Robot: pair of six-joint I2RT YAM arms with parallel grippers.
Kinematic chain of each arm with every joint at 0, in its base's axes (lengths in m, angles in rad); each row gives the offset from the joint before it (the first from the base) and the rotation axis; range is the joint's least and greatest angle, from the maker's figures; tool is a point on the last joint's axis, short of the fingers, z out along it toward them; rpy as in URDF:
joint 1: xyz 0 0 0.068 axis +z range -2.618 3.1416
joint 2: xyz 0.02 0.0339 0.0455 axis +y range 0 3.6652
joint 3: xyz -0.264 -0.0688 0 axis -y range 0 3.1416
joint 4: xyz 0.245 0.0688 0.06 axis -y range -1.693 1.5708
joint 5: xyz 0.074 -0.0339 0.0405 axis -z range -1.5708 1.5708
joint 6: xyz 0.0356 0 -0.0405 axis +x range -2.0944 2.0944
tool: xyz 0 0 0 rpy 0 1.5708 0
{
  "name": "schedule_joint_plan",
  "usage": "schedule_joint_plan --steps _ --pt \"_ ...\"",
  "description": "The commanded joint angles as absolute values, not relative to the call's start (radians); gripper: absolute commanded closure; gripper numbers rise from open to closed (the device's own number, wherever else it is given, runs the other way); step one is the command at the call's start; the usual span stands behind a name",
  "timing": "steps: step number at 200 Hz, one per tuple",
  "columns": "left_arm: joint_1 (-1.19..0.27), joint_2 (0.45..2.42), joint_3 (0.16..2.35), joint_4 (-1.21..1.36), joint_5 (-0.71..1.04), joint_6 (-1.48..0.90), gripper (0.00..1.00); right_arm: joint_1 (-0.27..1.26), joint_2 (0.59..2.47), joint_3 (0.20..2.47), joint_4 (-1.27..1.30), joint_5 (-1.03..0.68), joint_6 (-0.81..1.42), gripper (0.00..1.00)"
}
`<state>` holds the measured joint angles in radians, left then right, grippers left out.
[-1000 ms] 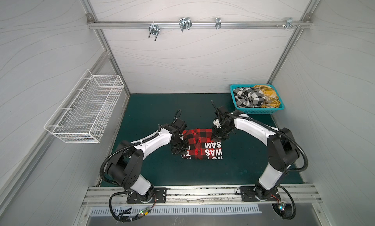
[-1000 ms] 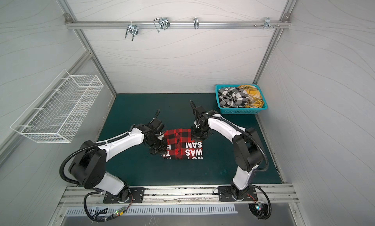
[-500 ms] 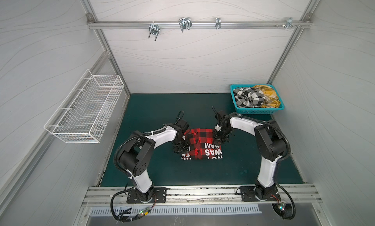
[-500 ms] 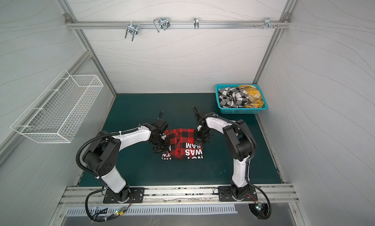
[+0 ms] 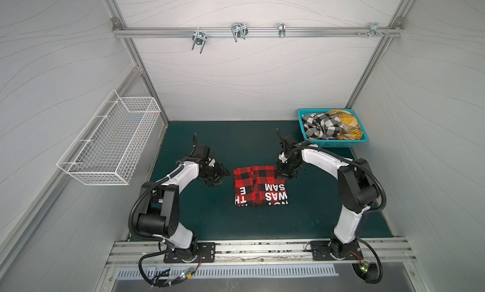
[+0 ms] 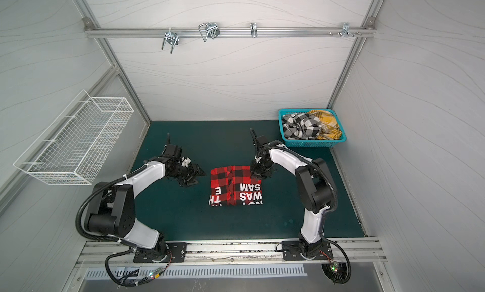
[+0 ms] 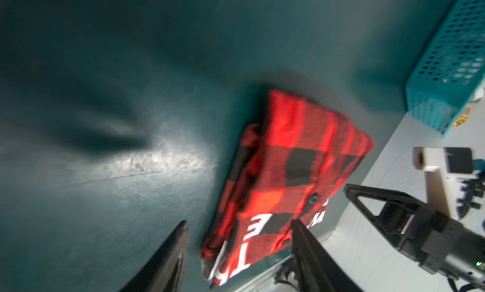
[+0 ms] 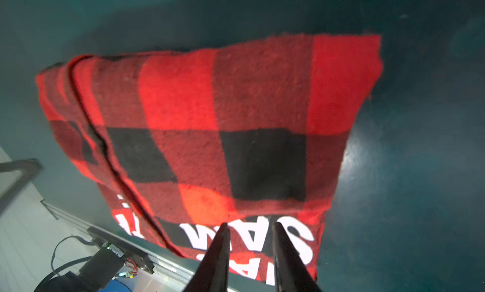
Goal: Fold and stack the long sleeve shirts
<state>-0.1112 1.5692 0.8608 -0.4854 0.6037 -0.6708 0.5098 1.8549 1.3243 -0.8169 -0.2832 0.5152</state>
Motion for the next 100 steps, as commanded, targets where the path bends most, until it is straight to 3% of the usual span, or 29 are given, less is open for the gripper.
schedule_joint_plan --steps 1,13,76,100 --pt "-0.115 1.600 0.815 -0.273 0.721 -0.755 0.23 0.496 1.911 1.336 -0.843 -0.255 0.491 0.71" --pt "-0.116 1.625 0.790 -0.200 0.724 -0.788 0.16 0.487 1.933 1.335 -0.843 -0.246 0.492 0.72" --pt "-0.120 1.846 0.766 -0.074 0.647 -0.825 0.15 0.472 2.050 1.325 -0.783 -0.293 0.515 0.74" --pt "-0.141 1.922 0.787 -0.157 0.560 -0.833 0.16 0.468 2.071 1.319 -0.767 -0.317 0.527 0.75"
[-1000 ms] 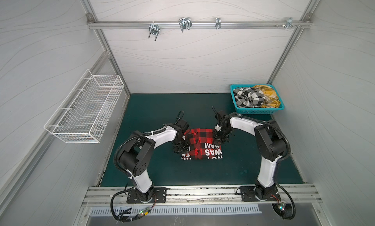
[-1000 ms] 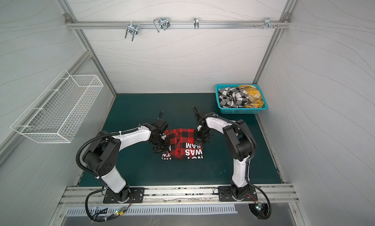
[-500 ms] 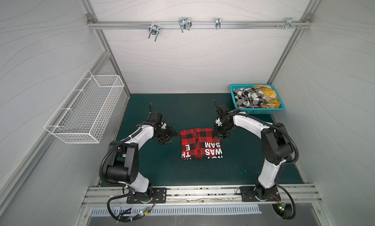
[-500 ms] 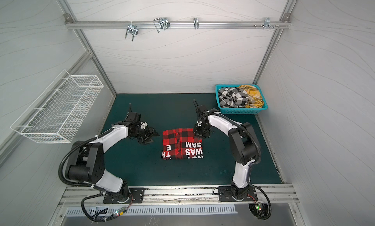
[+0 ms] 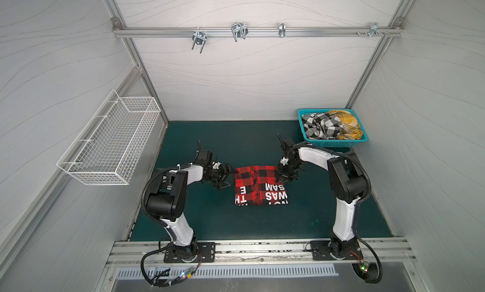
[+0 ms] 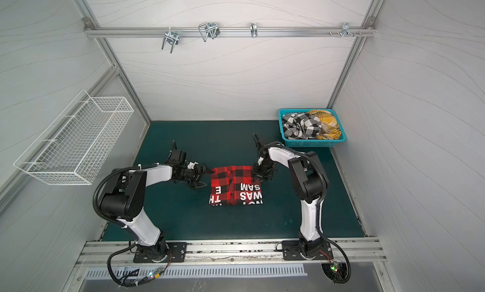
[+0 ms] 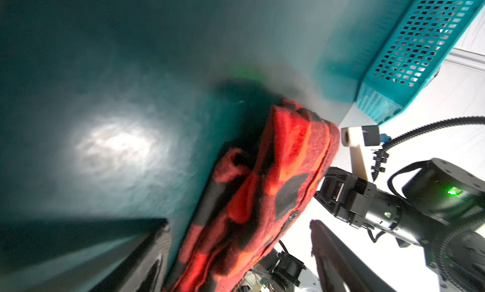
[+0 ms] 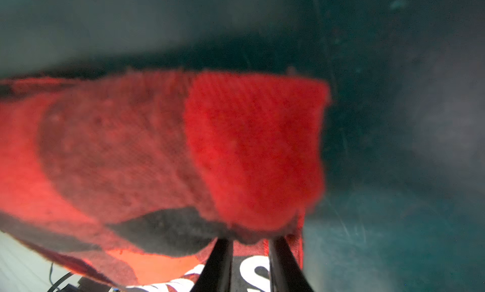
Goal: Fold and stack the long sleeve shirts
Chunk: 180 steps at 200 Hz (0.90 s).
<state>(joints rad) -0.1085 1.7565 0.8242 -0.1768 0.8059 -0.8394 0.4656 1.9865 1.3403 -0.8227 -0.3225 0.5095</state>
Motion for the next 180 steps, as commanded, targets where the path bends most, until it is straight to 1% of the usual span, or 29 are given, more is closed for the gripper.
schedule_joint_plan --steps 1,38,89,98,130,159,180 --pt "-0.142 1.924 0.786 -0.158 0.559 -0.834 0.16 0.468 2.071 1.319 -0.767 -0.320 0.527 0.75" --pt "-0.207 1.980 0.761 -0.104 0.532 -0.886 0.19 0.468 2.071 1.331 -0.777 -0.328 0.522 0.76" --pt "-0.229 2.020 0.797 -0.089 0.548 -0.890 0.27 0.468 2.076 1.347 -0.781 -0.338 0.524 0.76" --pt "-0.229 2.025 0.803 -0.077 0.559 -0.893 0.30 0.469 2.080 1.351 -0.779 -0.343 0.526 0.76" --pt "-0.247 2.033 0.829 -0.010 0.625 -0.919 0.43 0.480 2.089 1.365 -0.783 -0.351 0.529 0.76" --pt "-0.265 1.970 0.847 0.031 0.661 -0.942 0.52 0.489 2.091 1.377 -0.791 -0.351 0.529 0.76" --pt "-0.267 1.933 0.870 0.025 0.676 -0.949 0.56 0.491 2.085 1.384 -0.793 -0.355 0.534 0.76"
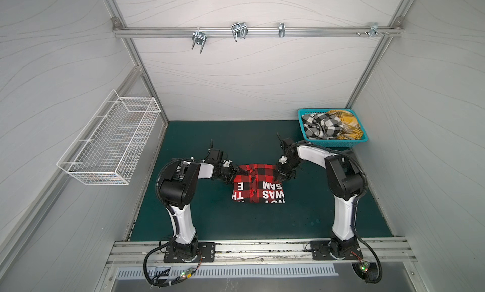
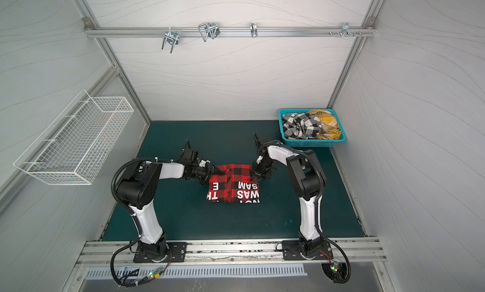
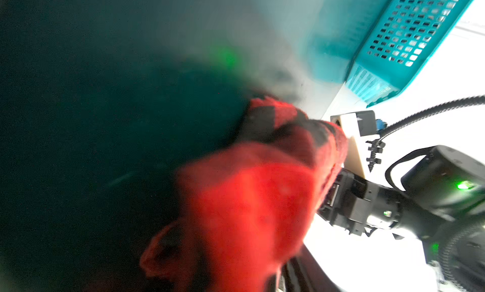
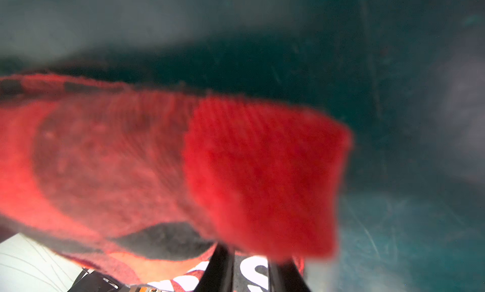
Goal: Fold and stack the long sleeve shirts
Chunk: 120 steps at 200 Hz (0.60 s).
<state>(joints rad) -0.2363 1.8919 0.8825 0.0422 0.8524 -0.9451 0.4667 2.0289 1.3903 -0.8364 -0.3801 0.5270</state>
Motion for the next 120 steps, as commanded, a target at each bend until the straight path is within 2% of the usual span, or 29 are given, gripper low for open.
schedule_joint_plan --steps 1,13,35,59,88,120 --pt "-0.267 1.931 0.871 0.025 0.675 -0.949 0.57 0.491 2.085 1.385 -0.794 -0.355 0.534 0.76" --pt "-0.268 1.919 0.887 0.015 0.682 -0.953 0.62 0.492 2.079 1.386 -0.796 -0.359 0.534 0.76" --pt "-0.268 1.901 0.910 -0.003 0.695 -0.960 0.80 0.494 2.052 1.393 -0.807 -0.366 0.537 0.77" --pt "-0.268 1.867 0.943 -0.073 0.682 -0.927 0.94 0.494 1.977 1.407 -0.834 -0.370 0.538 0.76" --pt "-0.267 1.816 0.998 -0.189 0.655 -0.861 1.00 0.494 1.840 1.412 -0.874 -0.369 0.540 0.75" --pt "-0.265 1.787 1.053 -0.286 0.627 -0.792 1.00 0.492 1.695 1.369 -0.908 -0.351 0.547 0.74"
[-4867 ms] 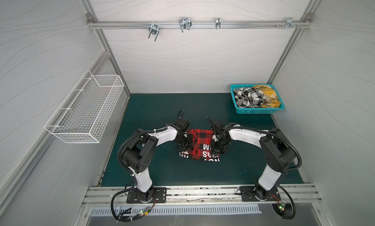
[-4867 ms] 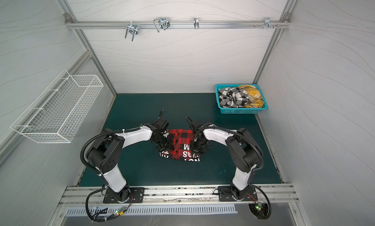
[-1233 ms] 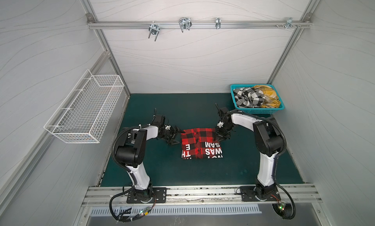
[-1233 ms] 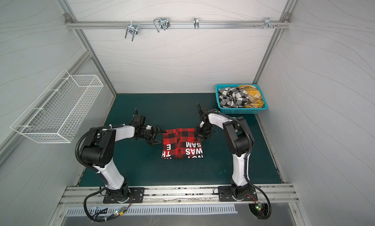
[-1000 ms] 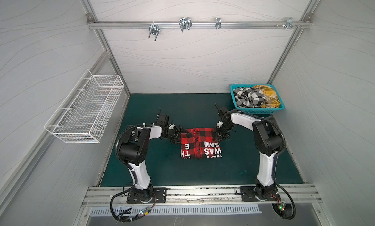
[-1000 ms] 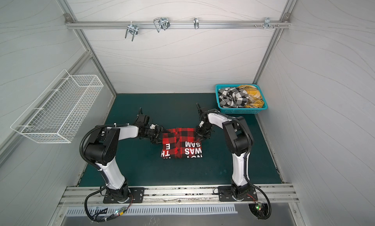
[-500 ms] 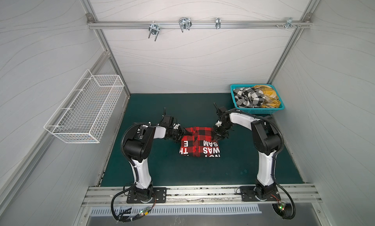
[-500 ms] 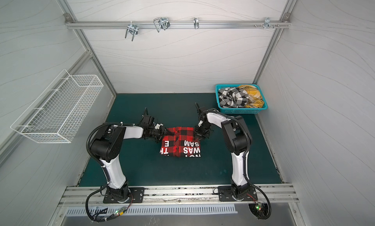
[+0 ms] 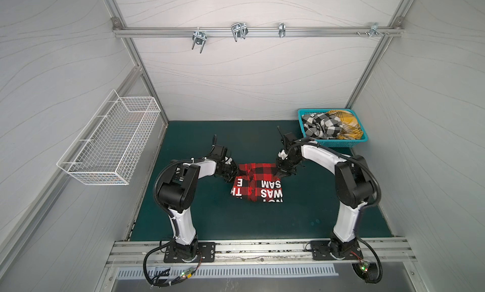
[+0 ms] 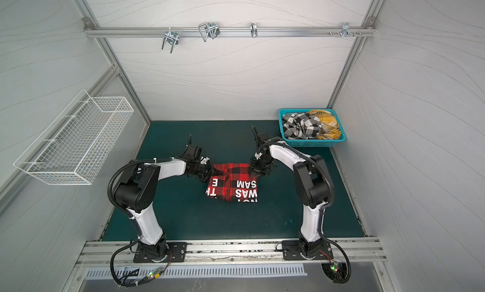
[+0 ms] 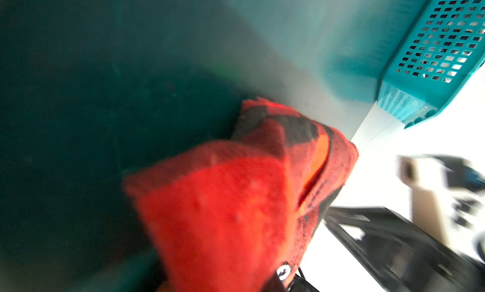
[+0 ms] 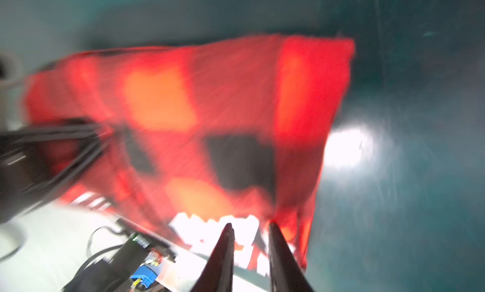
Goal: Fold and stack the long sleeve shirts
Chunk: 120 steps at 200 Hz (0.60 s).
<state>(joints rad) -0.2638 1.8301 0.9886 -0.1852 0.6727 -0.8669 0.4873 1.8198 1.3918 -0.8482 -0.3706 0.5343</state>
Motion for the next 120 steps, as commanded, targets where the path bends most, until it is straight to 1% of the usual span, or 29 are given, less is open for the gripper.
schedule_joint_plan --steps 1,23,70,120 --pt "-0.265 1.787 1.054 -0.289 0.626 -0.791 1.00 0.492 1.690 1.367 -0.910 -0.352 0.547 0.74" --pt "-0.262 1.785 1.086 -0.322 0.617 -0.765 1.00 0.489 1.607 1.322 -0.918 -0.321 0.569 0.74" --pt "-0.250 1.801 1.109 -0.336 0.637 -0.749 1.00 0.495 1.473 1.218 -0.912 -0.323 0.606 0.74" --pt "-0.225 1.789 1.114 -0.379 0.641 -0.716 1.00 0.500 1.444 1.161 -0.900 -0.319 0.622 0.74"
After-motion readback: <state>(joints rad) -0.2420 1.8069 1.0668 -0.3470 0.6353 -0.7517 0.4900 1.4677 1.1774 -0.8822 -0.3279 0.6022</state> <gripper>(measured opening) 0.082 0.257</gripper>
